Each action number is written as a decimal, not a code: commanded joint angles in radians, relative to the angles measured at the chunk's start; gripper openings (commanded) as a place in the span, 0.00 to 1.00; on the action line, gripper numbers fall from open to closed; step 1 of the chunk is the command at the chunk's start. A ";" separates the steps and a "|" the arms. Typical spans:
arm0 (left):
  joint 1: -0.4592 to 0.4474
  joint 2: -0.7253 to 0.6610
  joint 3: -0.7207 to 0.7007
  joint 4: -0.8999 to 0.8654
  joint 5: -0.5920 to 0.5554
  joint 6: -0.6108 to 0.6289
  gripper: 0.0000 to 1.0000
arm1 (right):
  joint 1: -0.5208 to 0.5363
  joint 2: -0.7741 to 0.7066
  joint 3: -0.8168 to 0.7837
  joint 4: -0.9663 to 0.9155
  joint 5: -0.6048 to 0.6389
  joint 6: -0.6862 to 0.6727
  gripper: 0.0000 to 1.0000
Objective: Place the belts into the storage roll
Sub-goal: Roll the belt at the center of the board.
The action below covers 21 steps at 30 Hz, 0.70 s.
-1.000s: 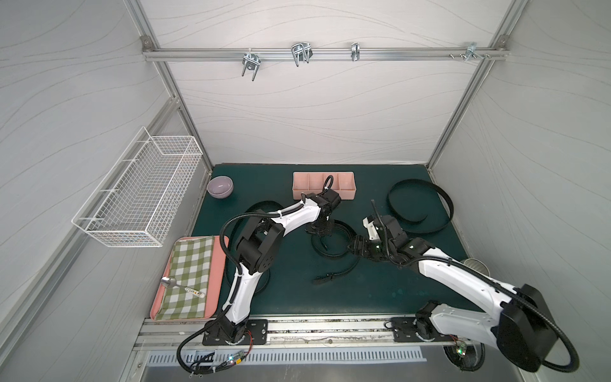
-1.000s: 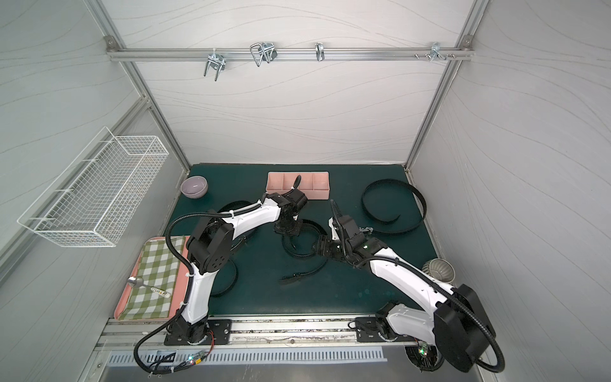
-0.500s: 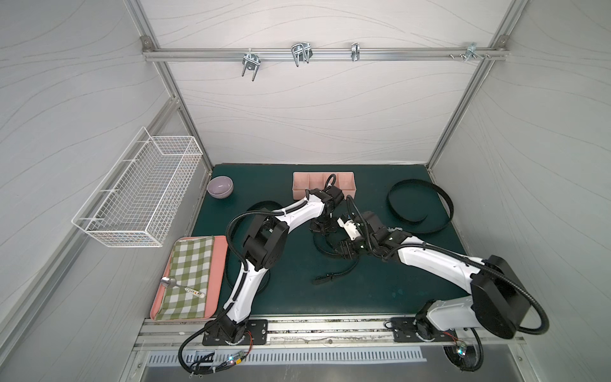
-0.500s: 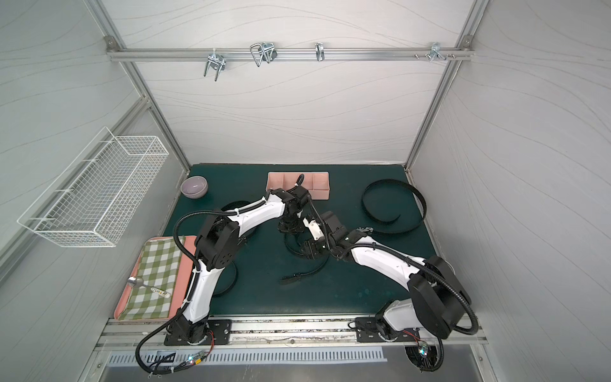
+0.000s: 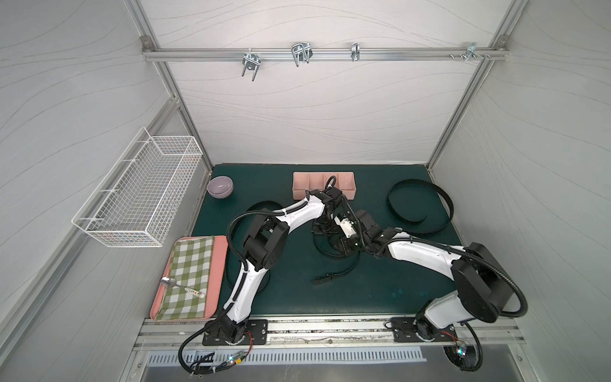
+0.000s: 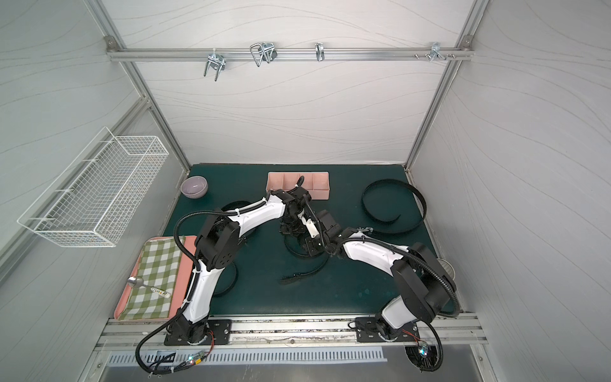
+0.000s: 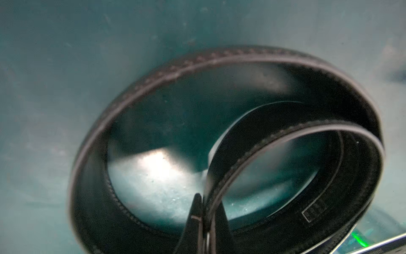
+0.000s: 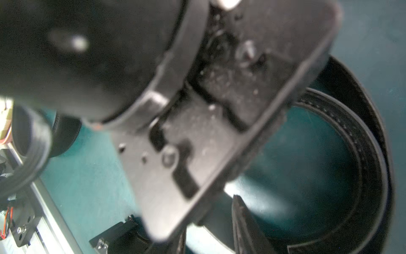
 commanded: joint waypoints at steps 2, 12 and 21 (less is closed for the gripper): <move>-0.003 -0.022 -0.010 0.015 0.027 -0.022 0.00 | 0.007 0.026 0.031 0.028 0.009 -0.004 0.33; -0.003 -0.029 -0.018 0.026 0.046 -0.029 0.00 | 0.008 0.057 0.047 0.019 -0.007 0.002 0.25; 0.003 -0.026 -0.012 0.025 0.054 -0.028 0.00 | 0.008 0.046 0.031 0.019 -0.030 -0.001 0.35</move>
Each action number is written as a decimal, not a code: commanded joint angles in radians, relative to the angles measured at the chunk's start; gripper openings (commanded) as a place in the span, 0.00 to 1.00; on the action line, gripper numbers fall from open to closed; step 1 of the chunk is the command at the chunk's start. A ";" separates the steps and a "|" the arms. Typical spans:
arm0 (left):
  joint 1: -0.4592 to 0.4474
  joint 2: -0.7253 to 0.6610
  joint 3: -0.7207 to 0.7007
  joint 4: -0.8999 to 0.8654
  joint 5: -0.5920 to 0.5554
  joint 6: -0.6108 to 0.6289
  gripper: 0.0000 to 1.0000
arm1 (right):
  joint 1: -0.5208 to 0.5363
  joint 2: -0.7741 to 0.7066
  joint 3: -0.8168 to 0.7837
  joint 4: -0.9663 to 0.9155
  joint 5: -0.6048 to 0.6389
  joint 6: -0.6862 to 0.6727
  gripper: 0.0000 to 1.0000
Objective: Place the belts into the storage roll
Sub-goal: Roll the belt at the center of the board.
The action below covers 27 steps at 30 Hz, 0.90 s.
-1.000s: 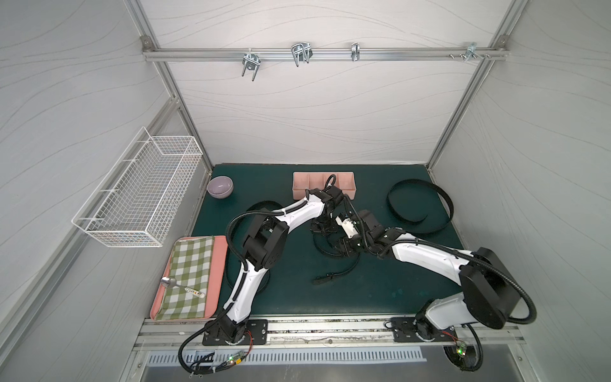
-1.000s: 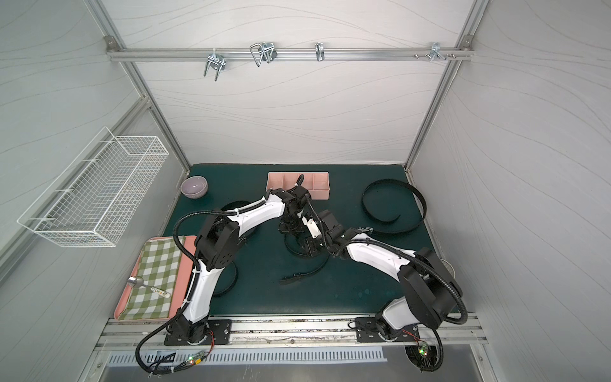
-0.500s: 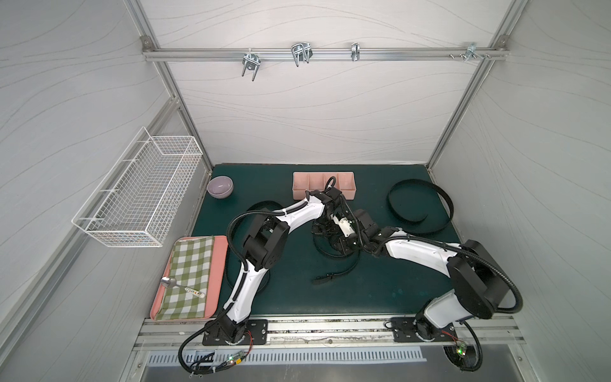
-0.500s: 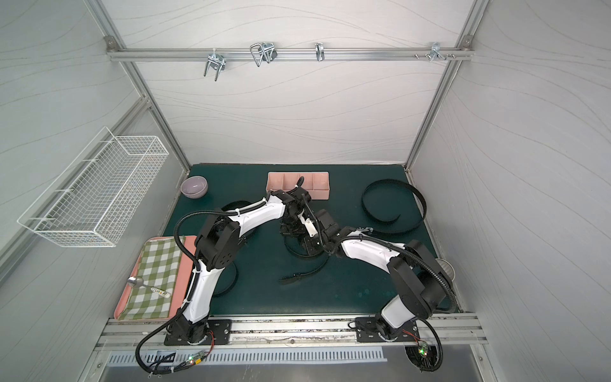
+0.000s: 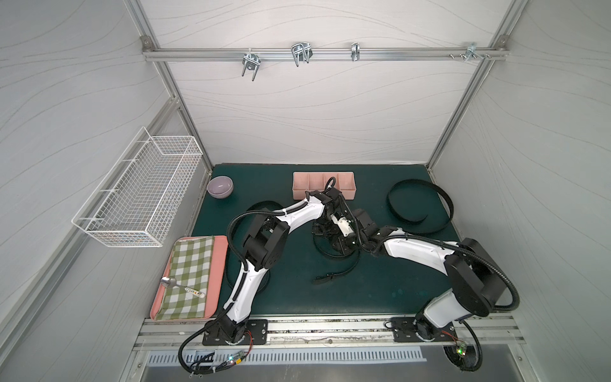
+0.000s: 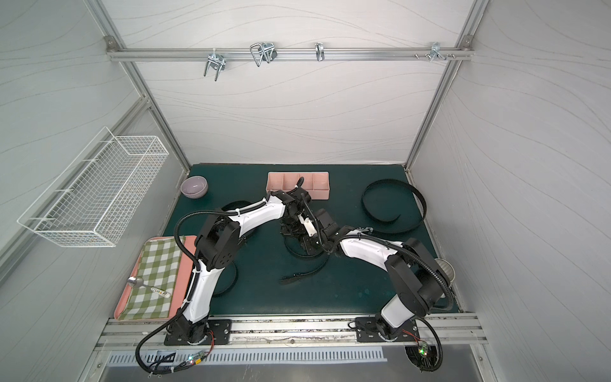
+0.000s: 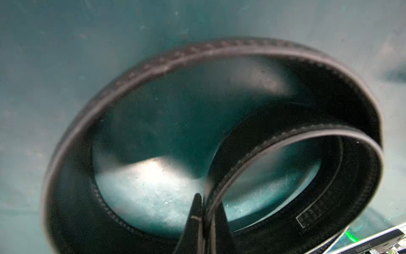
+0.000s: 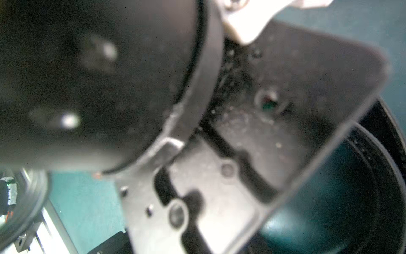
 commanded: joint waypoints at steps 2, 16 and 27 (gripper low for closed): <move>0.002 -0.027 0.006 0.004 0.025 -0.014 0.00 | 0.007 0.013 0.007 0.001 -0.014 -0.006 0.32; 0.009 -0.029 0.003 0.013 0.048 -0.017 0.00 | 0.009 0.016 -0.022 0.003 -0.023 0.005 0.24; 0.010 -0.031 -0.004 0.017 0.054 -0.019 0.00 | 0.007 -0.001 -0.041 0.012 -0.001 0.011 0.11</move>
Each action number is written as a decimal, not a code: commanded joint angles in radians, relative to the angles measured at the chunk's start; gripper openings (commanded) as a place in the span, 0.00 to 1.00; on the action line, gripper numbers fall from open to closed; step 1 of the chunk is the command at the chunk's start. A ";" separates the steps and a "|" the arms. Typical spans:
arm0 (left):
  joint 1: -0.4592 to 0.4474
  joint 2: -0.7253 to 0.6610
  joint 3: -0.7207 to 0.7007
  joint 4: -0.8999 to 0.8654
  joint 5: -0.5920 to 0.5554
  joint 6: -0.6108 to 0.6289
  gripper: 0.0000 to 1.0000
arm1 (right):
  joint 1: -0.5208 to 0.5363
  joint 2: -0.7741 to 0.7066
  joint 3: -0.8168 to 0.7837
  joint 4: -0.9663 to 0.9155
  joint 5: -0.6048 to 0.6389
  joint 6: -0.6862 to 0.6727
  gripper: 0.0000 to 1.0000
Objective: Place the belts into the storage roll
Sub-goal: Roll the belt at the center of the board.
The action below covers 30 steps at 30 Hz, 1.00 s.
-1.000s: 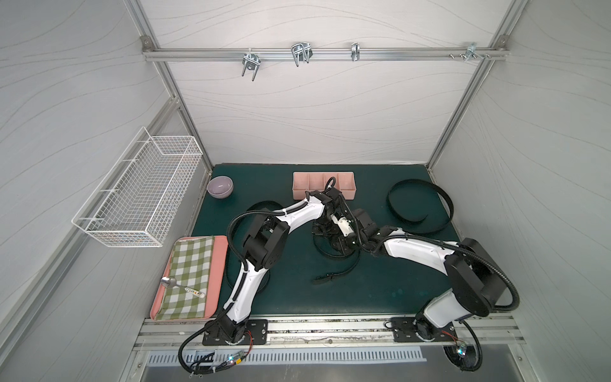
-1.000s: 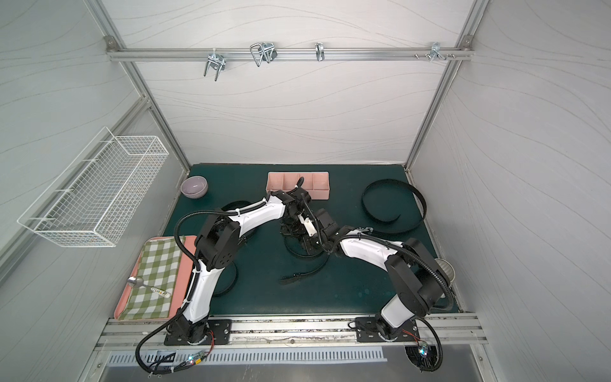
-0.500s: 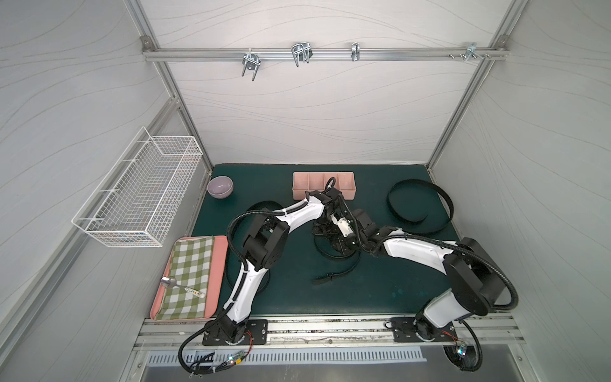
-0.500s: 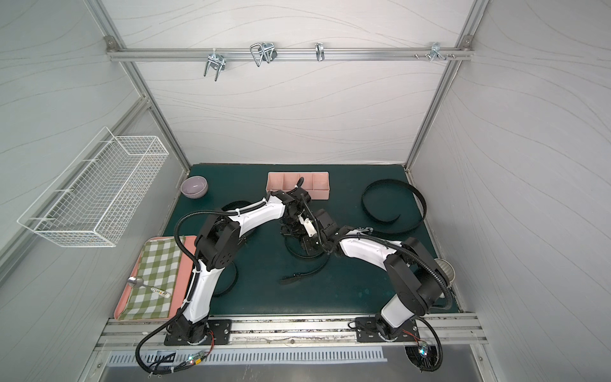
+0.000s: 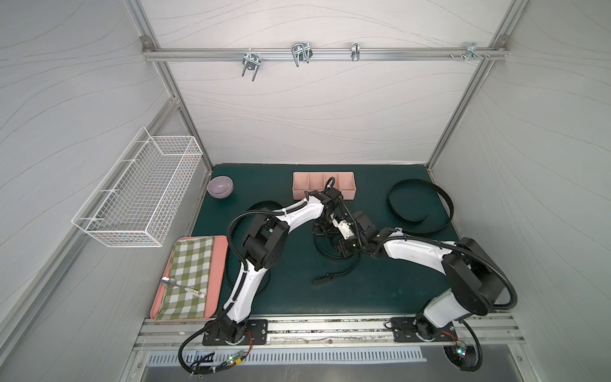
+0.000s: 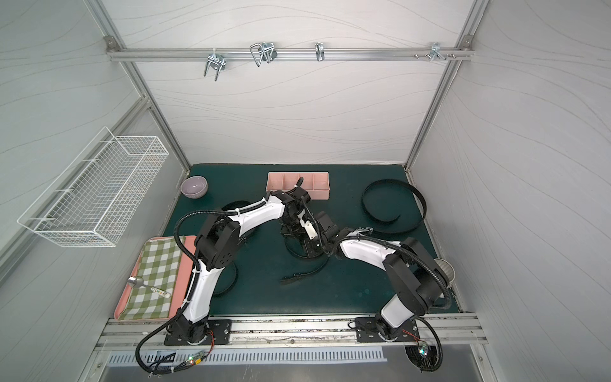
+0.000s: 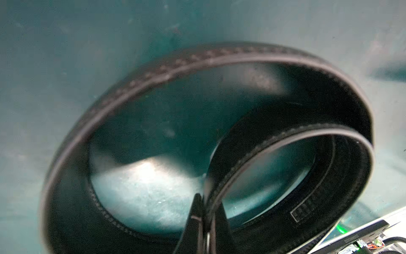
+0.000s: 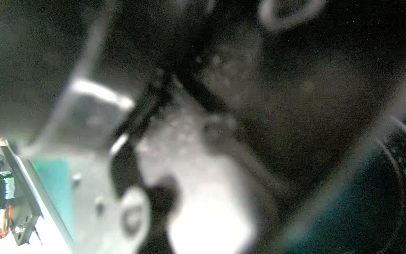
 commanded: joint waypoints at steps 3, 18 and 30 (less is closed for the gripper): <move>0.004 -0.034 -0.004 0.009 0.015 -0.013 0.00 | 0.006 -0.012 -0.007 0.006 0.017 0.001 0.17; 0.003 -0.073 -0.053 0.052 0.033 -0.010 0.06 | -0.014 -0.041 -0.037 0.042 0.005 0.015 0.00; -0.033 -0.721 -0.656 0.446 -0.176 -0.021 0.99 | -0.114 -0.105 -0.110 0.042 -0.070 0.003 0.00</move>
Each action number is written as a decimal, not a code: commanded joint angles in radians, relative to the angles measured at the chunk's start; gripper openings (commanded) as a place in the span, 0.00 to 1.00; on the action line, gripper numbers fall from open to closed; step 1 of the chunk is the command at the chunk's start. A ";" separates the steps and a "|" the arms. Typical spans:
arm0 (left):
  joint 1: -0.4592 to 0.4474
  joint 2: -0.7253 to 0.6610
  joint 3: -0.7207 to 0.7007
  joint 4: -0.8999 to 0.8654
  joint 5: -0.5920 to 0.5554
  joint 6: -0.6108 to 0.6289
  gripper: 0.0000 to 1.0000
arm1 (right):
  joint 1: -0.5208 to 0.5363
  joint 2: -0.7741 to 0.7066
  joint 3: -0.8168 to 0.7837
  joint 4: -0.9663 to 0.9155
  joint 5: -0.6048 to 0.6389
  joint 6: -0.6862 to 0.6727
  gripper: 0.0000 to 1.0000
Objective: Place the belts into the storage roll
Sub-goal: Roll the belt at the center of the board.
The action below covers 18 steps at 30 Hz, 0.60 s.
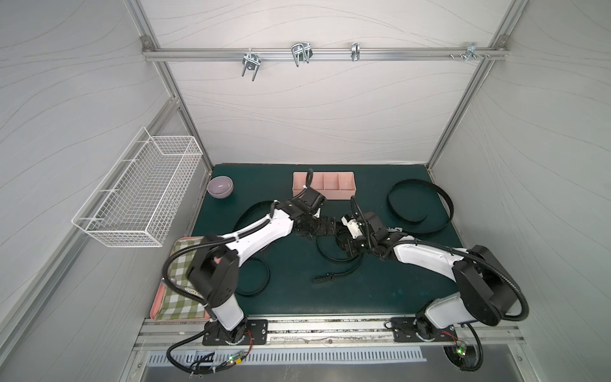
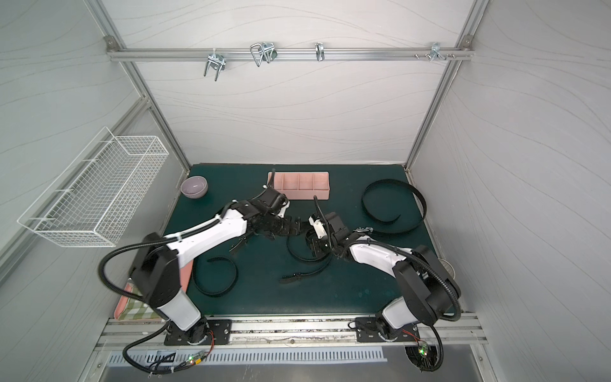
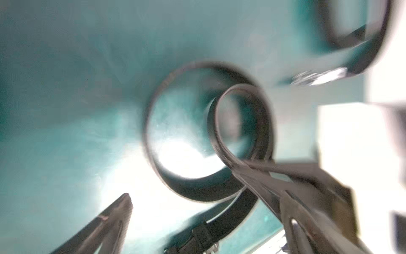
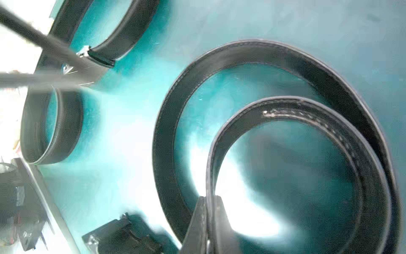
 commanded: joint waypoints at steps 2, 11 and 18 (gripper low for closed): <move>-0.103 -0.144 -0.219 0.098 -0.140 0.018 0.99 | -0.038 -0.012 -0.001 -0.034 -0.043 -0.006 0.00; -0.363 -0.106 -0.356 0.150 -0.314 0.126 0.91 | -0.089 0.002 0.029 -0.084 -0.095 -0.002 0.00; -0.403 0.042 -0.279 0.212 -0.293 0.214 0.87 | -0.116 0.011 0.007 -0.081 -0.130 0.009 0.00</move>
